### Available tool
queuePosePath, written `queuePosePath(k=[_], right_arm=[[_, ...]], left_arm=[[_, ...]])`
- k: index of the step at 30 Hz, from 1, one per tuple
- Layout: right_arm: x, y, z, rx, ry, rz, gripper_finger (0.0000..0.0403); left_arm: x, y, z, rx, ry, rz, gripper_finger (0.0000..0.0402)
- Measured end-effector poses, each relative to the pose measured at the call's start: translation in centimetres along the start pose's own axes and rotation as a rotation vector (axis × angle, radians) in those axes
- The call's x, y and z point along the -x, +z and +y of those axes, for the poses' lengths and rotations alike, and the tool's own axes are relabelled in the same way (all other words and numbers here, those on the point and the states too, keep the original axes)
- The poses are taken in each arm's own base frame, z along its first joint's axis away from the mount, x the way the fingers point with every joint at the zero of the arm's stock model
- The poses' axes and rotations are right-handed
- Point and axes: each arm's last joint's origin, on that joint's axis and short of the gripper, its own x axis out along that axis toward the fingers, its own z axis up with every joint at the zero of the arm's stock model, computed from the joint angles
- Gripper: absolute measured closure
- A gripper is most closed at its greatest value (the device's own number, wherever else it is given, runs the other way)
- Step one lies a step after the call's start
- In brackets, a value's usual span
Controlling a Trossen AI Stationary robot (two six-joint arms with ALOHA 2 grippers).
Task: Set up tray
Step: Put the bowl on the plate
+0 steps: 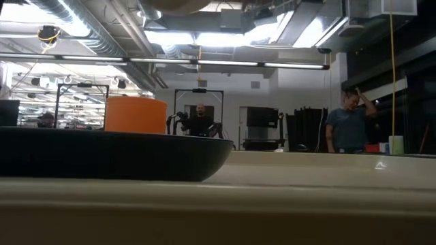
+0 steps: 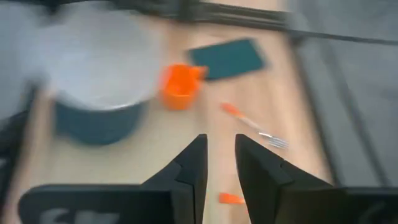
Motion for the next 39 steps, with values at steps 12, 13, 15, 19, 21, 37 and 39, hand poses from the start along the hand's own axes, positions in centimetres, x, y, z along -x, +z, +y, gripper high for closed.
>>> queuePosePath(k=[12, 13, 15, 19, 21, 37, 39], right_arm=[[0.1, -0.4, -1.0, -0.018, -0.311, -0.021, 0.0316], [0.1, -0.4, -1.1, -0.014, -0.312, -0.018, 0.0316], [0.1, -0.5, -1.1, 0.010, -0.303, -0.005, 0.0316], [0.1, -0.8, -1.2, 0.045, -0.303, 0.029, 0.0315], [0.2, -1.1, -1.3, 0.051, -0.308, 0.048, 0.0315], [3.2, -2.4, -3.3, -0.002, -0.304, 0.043, 0.0315], [3.3, -2.5, -3.4, -0.005, -0.307, 0.037, 0.0315]], left_arm=[[-8.9, 0.1, -4.5, 0.355, 0.138, -0.046, 0.0400], [-9.8, 0.2, -4.6, 0.377, 0.137, -0.056, 0.0400], [-11.5, 0.1, -4.8, 0.409, 0.146, -0.054, 0.0400], [-14.3, 0.1, -4.8, 0.447, 0.174, -0.006, 0.0400], [-15.4, 0.1, -4.8, 0.457, 0.175, 0.019, 0.0400], [-18.0, 0.1, -3.6, 0.607, 0.107, 0.128, 0.0357], [-18.0, 0.2, -3.2, 0.621, 0.096, 0.134, 0.0340]])
